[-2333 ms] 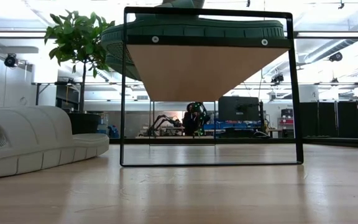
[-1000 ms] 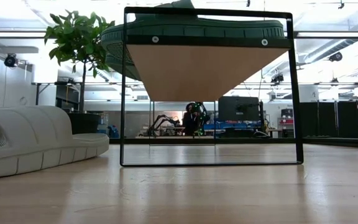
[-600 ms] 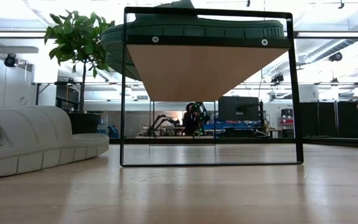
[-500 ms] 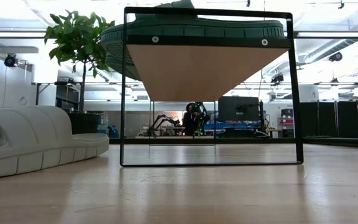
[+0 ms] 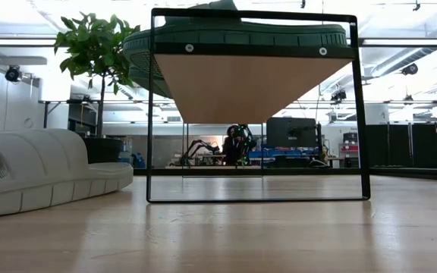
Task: Pick and place slides into the shelf
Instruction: Put the left gray slipper on the shelf
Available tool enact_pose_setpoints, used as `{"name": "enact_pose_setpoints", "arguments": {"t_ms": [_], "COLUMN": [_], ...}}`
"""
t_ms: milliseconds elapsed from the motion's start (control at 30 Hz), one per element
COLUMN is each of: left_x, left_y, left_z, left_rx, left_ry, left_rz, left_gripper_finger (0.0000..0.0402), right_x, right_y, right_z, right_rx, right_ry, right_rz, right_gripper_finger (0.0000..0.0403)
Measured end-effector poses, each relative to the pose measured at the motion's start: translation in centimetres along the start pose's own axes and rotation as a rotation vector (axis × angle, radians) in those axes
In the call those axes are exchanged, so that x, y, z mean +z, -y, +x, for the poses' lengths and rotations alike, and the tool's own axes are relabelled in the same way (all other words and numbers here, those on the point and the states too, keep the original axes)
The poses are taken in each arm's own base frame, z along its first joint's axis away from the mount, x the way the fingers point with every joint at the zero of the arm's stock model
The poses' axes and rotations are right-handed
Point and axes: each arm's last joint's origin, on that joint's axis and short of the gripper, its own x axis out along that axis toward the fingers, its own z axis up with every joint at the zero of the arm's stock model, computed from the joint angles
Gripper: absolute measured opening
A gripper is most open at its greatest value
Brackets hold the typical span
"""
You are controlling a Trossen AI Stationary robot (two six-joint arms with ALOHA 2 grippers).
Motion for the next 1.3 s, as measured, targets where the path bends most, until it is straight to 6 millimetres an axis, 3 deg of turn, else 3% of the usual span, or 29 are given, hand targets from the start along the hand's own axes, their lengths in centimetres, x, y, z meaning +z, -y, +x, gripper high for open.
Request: {"name": "enact_pose_setpoints", "arguments": {"t_ms": [167, 567, 700, 933, 1167, 1300], "left_x": [0.1, -0.5, -0.5, -0.2, -0.1, 0.2], "left_y": [0.1, -1.0, -1.1, -0.7, -0.9, -1.1], "left_z": [0.0, 2.2, 2.1, 2.1, 2.3, 2.3], "left_rx": [-0.003, -0.026, -0.023, -0.066, -0.065, -0.067], "left_ry": [0.004, -0.018, -0.019, 0.015, 0.004, -0.002], "left_rz": [-0.009, -0.083, -0.031, 0.046, 0.077, 0.088], "left_gripper_finger": [0.0274, 0.0266, 0.0217, 0.0060, 0.0060, 0.0060], "right_x": [0.0, 0.5, 0.5, 0.8, 0.8, 0.7], "right_y": [-0.1, -0.8, -0.7, -0.6, -0.6, -0.5], "right_z": [0.0, 0.8, 0.8, 0.4, 0.4, 0.7], "right_rx": [0.004, 0.022, 0.010, -0.009, -0.008, -0.004], "right_ry": [0.004, 0.015, -0.004, 0.008, 0.007, 0.010], "right_rz": [-0.007, -0.009, -0.003, -0.017, 0.005, 0.059], "right_gripper_finger": [0.0047, 0.0047, 0.0047, 0.0047, 0.0047, 0.0090]}}
